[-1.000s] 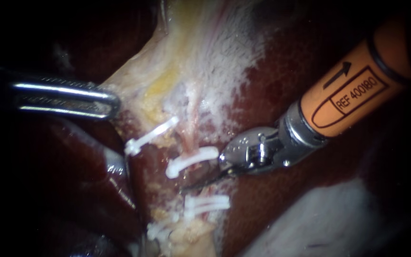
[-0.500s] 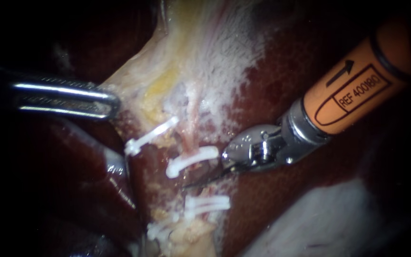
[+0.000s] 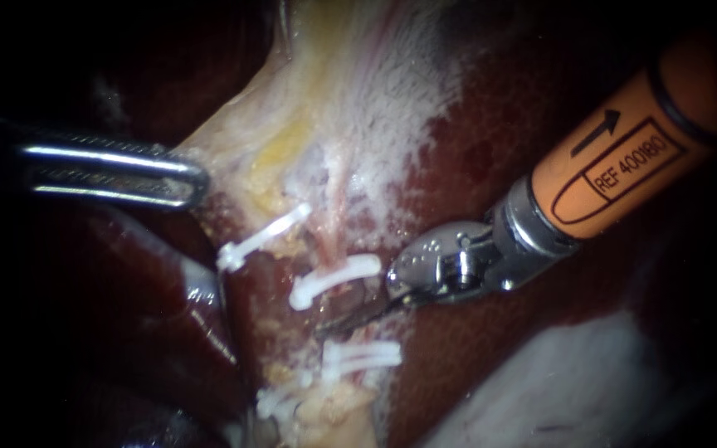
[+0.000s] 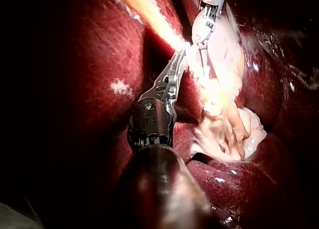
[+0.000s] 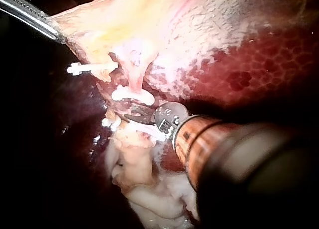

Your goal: Go back from the cut right tube

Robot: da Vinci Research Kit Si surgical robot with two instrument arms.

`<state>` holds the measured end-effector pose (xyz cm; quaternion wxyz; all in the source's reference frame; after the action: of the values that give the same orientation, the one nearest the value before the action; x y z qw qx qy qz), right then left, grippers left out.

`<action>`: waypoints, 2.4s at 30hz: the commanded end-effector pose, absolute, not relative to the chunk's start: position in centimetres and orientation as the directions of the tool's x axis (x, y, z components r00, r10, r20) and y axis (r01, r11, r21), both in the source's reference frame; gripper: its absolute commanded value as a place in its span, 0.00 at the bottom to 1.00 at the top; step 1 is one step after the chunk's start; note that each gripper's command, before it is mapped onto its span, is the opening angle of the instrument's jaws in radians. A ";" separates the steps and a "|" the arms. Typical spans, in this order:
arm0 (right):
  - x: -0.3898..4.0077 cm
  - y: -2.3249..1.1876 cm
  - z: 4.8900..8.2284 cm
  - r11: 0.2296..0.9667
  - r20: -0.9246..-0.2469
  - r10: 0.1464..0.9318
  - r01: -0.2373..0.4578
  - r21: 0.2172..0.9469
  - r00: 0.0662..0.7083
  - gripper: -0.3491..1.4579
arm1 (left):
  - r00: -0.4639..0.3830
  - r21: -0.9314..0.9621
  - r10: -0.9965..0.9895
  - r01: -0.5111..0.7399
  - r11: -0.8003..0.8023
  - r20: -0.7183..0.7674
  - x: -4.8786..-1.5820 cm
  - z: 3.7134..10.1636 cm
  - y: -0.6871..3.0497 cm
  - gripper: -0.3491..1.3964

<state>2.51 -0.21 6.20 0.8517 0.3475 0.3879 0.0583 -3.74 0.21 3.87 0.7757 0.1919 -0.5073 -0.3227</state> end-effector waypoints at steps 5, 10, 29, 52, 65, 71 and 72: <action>2.50 -0.19 6.19 0.761 -0.630 0.361 0.173 0.625 0.688 0.60 | 0.277 0.625 -0.695 0.306 0.718 0.663 -3.74 3.86 0.21 0.00; 2.48 -0.18 6.18 0.763 -0.634 0.357 0.178 0.622 0.686 0.62 | 0.277 0.625 -0.695 0.305 0.718 0.663 -3.73 3.86 0.21 0.00; 1.77 0.06 5.86 0.812 -0.662 0.369 0.121 0.572 0.653 0.74 | 0.278 0.624 -0.694 0.304 0.720 0.665 -3.72 3.93 0.20 0.00; 1.16 0.71 5.22 0.898 -0.720 0.310 0.056 0.436 0.621 0.95 | 0.278 0.621 -0.691 0.305 0.722 0.667 -3.72 4.02 0.19 0.00; 1.14 0.71 5.20 0.900 -0.721 0.307 0.058 0.433 0.621 0.97 | 0.280 0.613 -0.685 0.307 0.728 0.673 -3.73 4.34 0.17 0.00; 1.15 0.70 5.20 0.900 -0.721 0.307 0.057 0.432 0.621 0.97 | 0.297 0.625 -0.700 0.315 0.714 0.649 -3.87 4.78 0.01 0.00; 1.15 0.70 5.20 0.900 -0.721 0.307 0.057 0.432 0.621 0.97 | 0.303 0.629 -0.702 0.312 0.712 0.645 -3.91 4.84 -0.02 0.00</action>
<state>1.15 0.70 5.19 0.8749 0.2120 0.4296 0.0714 -3.94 -0.04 4.90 0.7831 0.1973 -0.4928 -0.3240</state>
